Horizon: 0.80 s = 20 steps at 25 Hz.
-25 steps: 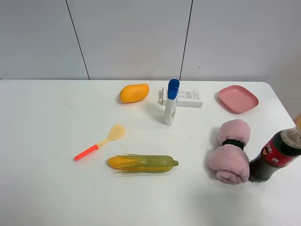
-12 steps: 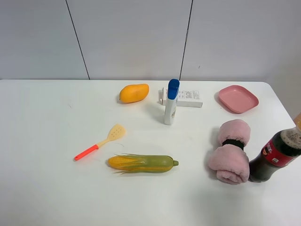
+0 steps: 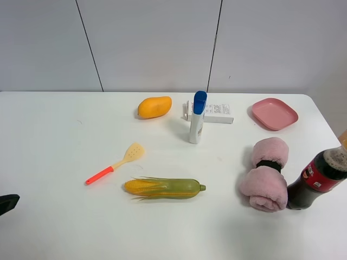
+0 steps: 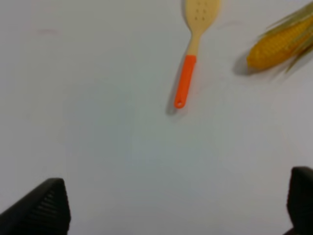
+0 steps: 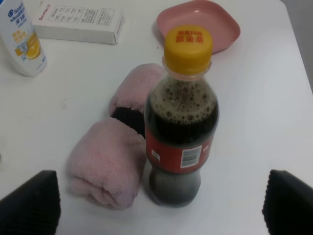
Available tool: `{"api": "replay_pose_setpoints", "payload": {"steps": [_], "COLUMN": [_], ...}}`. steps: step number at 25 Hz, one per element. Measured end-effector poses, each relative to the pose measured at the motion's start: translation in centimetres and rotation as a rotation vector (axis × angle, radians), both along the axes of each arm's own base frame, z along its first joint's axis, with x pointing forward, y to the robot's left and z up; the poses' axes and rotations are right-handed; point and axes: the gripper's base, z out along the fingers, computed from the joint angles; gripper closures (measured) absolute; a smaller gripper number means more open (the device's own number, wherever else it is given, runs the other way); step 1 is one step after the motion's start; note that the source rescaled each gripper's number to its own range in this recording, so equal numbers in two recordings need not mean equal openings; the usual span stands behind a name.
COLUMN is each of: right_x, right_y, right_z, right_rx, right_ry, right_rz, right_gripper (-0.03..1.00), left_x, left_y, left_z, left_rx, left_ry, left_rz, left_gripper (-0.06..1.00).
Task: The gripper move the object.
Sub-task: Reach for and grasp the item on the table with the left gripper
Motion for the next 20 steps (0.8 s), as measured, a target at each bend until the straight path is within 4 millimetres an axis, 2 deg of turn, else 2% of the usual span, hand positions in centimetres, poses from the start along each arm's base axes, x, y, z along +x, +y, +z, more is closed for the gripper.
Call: {"api": "replay_pose_setpoints", "payload": {"steps": [5,9,14,20], "right_x": [0.0,0.0,0.0,0.0], "right_y": [0.0,0.0,0.0,0.0], "right_z": [0.0,0.0,0.0,0.0], "right_rx": [0.000,0.000,0.000,0.000], "right_ry": [0.000,0.000,0.000,0.000], "right_rz": [0.000,0.000,0.000,0.000], "right_gripper": [-0.03,-0.03,-0.03,-0.03], "left_x": [4.0,6.9,9.5,11.3], "left_y": [-0.1,-1.4,-4.8,-10.1], "left_z": [1.4,2.5,2.5,-0.5], "left_rx": [0.050,0.057,0.063,0.107], "left_ry": [0.049,0.070,0.109,0.166], "left_rz": [-0.083,-0.178,-0.351,-0.561], "left_gripper": [0.14,0.14,0.14,0.14]}}
